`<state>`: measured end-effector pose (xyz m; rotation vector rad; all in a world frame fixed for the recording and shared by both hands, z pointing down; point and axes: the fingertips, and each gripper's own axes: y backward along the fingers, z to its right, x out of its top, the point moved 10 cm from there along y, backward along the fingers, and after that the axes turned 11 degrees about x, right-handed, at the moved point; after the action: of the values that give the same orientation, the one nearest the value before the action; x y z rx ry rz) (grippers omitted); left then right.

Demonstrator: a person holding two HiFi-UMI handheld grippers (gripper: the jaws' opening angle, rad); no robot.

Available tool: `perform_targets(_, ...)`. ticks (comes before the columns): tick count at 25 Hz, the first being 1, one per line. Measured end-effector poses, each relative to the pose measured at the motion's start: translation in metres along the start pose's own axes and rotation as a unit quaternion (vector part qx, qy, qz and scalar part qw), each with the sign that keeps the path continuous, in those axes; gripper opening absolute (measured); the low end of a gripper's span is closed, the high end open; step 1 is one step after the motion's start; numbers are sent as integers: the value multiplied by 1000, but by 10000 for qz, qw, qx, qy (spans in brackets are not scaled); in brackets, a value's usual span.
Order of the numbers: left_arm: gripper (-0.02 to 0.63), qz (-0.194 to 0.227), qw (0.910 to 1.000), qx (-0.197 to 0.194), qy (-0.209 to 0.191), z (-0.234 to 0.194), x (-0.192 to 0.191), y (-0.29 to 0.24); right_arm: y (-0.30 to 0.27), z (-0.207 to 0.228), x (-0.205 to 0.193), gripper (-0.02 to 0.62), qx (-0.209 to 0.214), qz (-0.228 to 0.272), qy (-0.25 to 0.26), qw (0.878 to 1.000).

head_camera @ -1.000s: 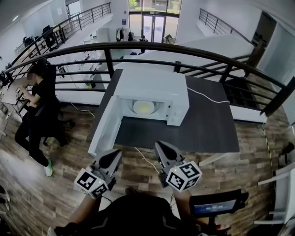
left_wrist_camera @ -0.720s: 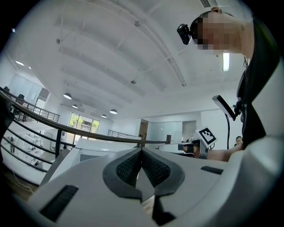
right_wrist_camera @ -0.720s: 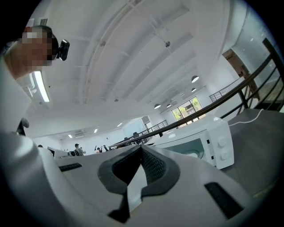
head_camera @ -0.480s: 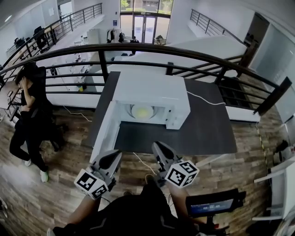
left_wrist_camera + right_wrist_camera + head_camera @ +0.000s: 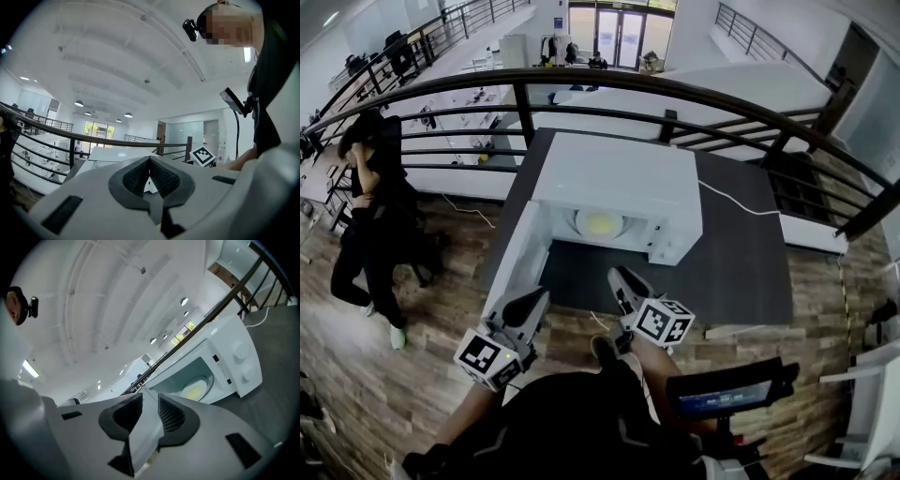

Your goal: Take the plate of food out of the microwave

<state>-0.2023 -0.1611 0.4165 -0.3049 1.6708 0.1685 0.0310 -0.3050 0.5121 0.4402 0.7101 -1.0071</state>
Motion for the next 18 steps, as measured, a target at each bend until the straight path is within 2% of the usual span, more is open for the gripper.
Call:
perform_targets(3, 5, -5, 9998, 189, -54, -6, 5, -15, -17, 30, 0, 118, 14, -48, -493, 9988)
perform_targets(7, 5, 167, 9992, 335, -129, -13, 15, -32, -34, 76, -10, 189, -290, 122, -1636, 9860)
perform_targets(14, 5, 105, 9970, 709, -283, -20, 21, -43, -61, 137, -33, 204, -574, 249, -2808, 9577)
perform_targets(18, 5, 70, 9958, 846, -340, -20, 23, -38, -68, 154, -45, 204, -822, 334, -3109, 9463)
